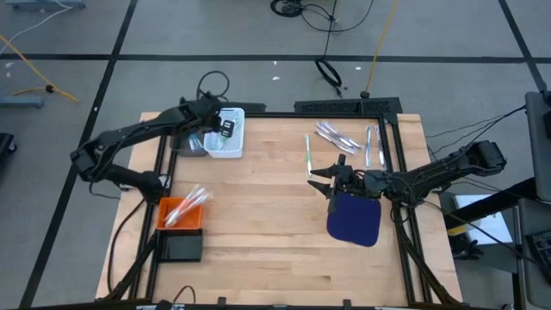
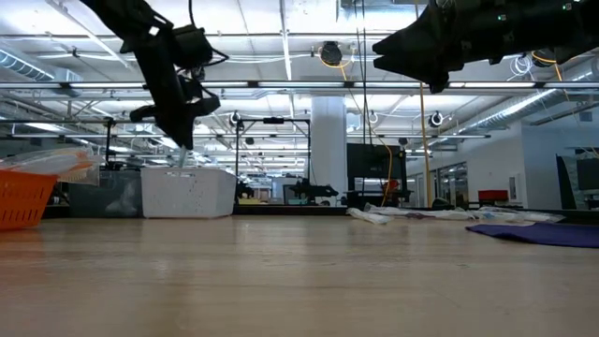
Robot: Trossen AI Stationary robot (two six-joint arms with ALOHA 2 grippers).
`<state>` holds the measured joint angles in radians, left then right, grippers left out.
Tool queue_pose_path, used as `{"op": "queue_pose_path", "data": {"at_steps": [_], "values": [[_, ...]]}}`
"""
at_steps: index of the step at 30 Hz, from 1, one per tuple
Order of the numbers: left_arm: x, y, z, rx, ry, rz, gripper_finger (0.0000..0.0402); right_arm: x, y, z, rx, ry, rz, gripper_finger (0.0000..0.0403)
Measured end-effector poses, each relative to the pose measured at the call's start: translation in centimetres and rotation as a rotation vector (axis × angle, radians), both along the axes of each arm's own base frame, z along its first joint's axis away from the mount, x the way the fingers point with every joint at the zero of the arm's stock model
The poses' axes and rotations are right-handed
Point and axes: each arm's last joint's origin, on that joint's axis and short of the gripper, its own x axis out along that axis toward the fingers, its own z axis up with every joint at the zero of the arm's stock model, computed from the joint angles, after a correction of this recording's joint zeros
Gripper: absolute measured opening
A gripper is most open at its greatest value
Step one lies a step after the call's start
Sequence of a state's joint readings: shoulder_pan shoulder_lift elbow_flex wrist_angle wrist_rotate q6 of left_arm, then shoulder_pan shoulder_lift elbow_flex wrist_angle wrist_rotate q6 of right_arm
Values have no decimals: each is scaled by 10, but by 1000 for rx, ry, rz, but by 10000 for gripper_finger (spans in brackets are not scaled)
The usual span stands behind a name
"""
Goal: Pick & Place Toothbrushes
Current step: Put the green toothbrush into the white bin
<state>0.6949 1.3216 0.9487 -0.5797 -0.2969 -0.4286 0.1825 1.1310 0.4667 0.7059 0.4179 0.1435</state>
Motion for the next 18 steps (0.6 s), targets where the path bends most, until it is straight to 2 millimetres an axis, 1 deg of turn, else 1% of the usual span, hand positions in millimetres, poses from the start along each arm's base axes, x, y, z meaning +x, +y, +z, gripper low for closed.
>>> {"op": "queue_pose_path", "data": {"at_steps": [5, 9, 12, 14, 18], "values": [[2, 8, -1, -43, 4, 0, 9, 0, 0, 0, -2, 1, 0, 149], [5, 7, 4, -40, -10, -12, 9, 0, 0, 0, -3, 1, -1, 150], [5, 6, 3, -41, -4, -19, 10, 0, 0, 0, -2, 1, -1, 148], [5, 6, 3, -42, -6, -21, 26, 0, 0, 0, -2, 1, -1, 146], [7, 6, 1, -51, 10, -66, 82, 0, 0, 0, -2, 1, -1, 148]]}}
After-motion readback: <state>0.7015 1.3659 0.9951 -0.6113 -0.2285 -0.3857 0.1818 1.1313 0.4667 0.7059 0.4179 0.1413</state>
